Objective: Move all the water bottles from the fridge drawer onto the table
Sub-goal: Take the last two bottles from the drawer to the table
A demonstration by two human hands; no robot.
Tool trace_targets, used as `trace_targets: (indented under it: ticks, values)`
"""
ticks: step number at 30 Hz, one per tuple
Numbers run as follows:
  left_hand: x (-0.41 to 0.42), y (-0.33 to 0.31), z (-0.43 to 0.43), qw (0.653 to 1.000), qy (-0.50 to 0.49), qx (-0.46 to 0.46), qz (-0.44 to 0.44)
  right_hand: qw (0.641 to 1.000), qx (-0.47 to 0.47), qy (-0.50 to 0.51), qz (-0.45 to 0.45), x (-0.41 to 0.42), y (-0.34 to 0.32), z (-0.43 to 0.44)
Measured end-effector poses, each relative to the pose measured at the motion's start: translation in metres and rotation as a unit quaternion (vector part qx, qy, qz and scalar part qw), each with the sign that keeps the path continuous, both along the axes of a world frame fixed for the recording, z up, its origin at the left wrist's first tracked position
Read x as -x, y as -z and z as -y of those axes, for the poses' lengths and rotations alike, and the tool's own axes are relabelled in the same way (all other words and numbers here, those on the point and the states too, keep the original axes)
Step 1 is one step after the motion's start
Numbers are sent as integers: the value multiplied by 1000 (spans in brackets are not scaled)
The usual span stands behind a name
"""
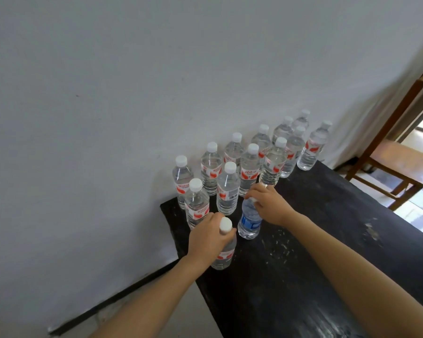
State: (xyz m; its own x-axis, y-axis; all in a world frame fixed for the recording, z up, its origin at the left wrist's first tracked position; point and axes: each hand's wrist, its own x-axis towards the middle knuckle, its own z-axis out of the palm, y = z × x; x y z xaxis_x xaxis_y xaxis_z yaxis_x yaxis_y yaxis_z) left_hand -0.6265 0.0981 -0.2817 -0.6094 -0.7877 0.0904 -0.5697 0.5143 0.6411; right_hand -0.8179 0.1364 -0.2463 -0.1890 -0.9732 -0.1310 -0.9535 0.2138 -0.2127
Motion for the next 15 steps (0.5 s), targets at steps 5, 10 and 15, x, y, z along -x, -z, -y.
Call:
trace_targets:
  ticks: [5,10,15]
  values:
    - [-1,-2,0,1000,10,21,20,999,-10,21,-43,-1,3,-5]
    - [-2,-8,2,996,24,39,73,996,-35,42,-64,-4,3,-8]
    - [-2,-26,7,984,73,77,142,997,-28,47,-55,-13,-5,-8]
